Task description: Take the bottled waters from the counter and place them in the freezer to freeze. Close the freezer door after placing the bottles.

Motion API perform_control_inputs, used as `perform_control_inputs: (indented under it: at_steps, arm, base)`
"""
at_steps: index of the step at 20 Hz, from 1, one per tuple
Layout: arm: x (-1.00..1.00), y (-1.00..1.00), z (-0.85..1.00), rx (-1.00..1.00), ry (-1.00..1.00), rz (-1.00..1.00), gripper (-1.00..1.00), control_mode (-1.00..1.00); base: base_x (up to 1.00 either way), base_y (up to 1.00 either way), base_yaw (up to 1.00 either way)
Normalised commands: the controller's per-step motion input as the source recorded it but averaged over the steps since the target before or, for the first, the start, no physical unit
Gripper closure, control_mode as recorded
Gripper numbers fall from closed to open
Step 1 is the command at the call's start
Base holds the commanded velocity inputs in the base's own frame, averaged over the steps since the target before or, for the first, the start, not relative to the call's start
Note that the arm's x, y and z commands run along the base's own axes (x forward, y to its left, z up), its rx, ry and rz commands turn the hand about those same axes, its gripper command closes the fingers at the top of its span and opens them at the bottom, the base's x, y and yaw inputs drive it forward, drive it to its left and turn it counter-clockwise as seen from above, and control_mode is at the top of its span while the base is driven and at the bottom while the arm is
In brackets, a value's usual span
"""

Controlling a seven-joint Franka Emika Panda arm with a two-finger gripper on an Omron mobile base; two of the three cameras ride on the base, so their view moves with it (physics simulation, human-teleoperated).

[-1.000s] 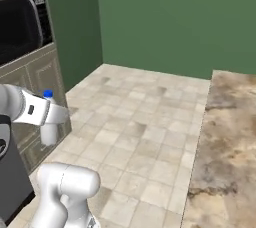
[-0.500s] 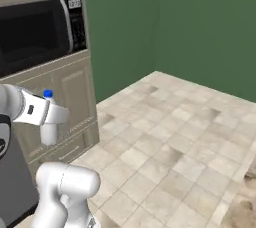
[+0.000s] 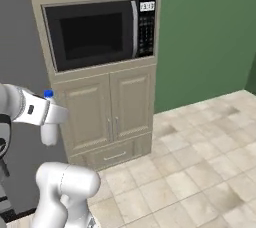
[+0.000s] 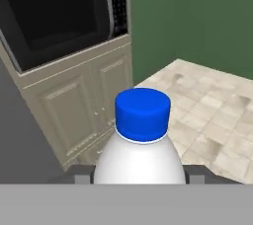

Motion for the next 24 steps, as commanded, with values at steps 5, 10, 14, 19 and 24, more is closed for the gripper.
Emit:
perform_control_inputs:
  at_steps: [5, 10, 14, 19, 24]
  arm:
    - [0.0, 0.0, 0.0, 0.0, 0.0, 0.0, 1.0, 1.0]
    - [0.0, 0.0, 0.0, 0.0, 0.0, 0.0, 1.0, 1.0]
    - [0.0, 0.0, 0.0, 0.0, 0.0, 0.0, 1.0, 1.0]
    - [0.0, 0.0, 0.0, 0.0, 0.0, 0.0, 1.0, 1.0]
    - [0.0, 0.0, 0.0, 0.0, 0.0, 0.0, 1.0, 1.0]
  base:
    - [0.0, -0.12, 0.78]
    - [-0.04, 0.02, 0.77]
    - [-0.11, 0.26, 0.59]
    - [-0.02, 0.53, 0.37]
    - [0.0, 0.59, 0.34]
